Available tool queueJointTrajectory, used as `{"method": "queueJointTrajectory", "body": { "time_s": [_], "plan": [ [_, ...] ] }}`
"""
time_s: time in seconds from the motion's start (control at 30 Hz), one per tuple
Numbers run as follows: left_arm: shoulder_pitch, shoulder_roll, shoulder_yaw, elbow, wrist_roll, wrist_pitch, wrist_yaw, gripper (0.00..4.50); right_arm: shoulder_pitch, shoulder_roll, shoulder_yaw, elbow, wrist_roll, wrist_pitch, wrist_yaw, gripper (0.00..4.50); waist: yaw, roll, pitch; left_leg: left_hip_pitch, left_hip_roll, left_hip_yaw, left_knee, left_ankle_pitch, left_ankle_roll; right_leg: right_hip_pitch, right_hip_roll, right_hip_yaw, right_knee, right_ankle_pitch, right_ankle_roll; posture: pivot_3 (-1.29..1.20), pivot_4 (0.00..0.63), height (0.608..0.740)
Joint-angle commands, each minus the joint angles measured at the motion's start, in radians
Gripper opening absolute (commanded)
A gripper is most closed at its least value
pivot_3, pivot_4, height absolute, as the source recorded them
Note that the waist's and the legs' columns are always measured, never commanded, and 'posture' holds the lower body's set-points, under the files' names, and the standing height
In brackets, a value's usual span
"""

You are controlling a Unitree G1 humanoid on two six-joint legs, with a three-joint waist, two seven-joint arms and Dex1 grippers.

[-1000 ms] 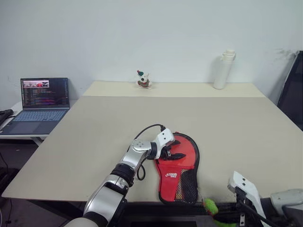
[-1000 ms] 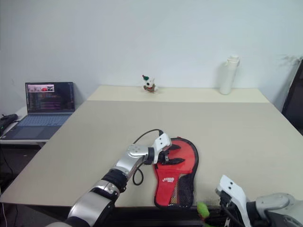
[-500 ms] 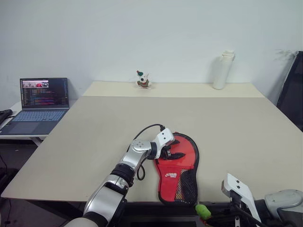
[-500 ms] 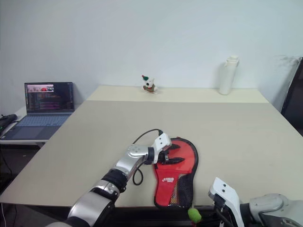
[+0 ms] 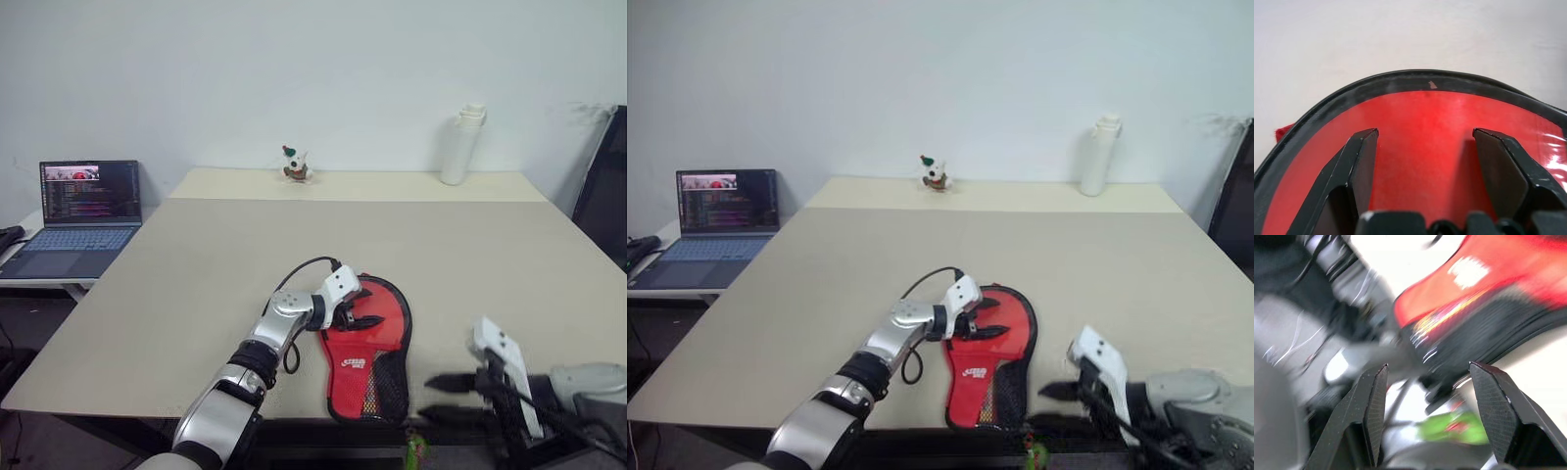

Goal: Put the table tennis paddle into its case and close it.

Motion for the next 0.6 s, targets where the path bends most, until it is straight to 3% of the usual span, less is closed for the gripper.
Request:
{"method": "queueJointTrajectory", "body": {
  "time_s": [0.03,0.37,0.6],
  "plan": [
    [0.047,0.057,0.036,-0.154,-0.059,0.062,-0.063,3.36,-0.06,0.016,0.022,0.087,-0.104,-0.173,0.056,2.88,-0.004,-0.001,0.002,-0.001,0.0,0.0,0.0,0.0,0.0,-0.001,0.0,0.0,0.0,0.0,0.0,0.0,0.15,0.74],
    [0.327,0.267,0.22,-0.714,-0.267,0.31,-0.038,3.36,-0.343,0.135,0.156,0.562,-0.352,-0.552,0.236,2.88,-0.017,-0.006,0.011,-0.004,0.003,0.004,-0.001,0.0,0.0,-0.008,0.003,0.006,0.004,0.0,-0.001,0.0,0.15,0.74],
    [0.5,0.308,0.267,-0.98,-0.345,0.475,0.059,3.36,-0.514,0.162,0.211,0.904,-0.48,-0.71,0.382,2.88,-0.015,-0.006,0.013,-0.003,0.002,0.005,-0.001,0.0,0.0,-0.008,0.001,0.007,0.004,0.0,-0.001,0.0,0.15,0.74]
  ]
}}
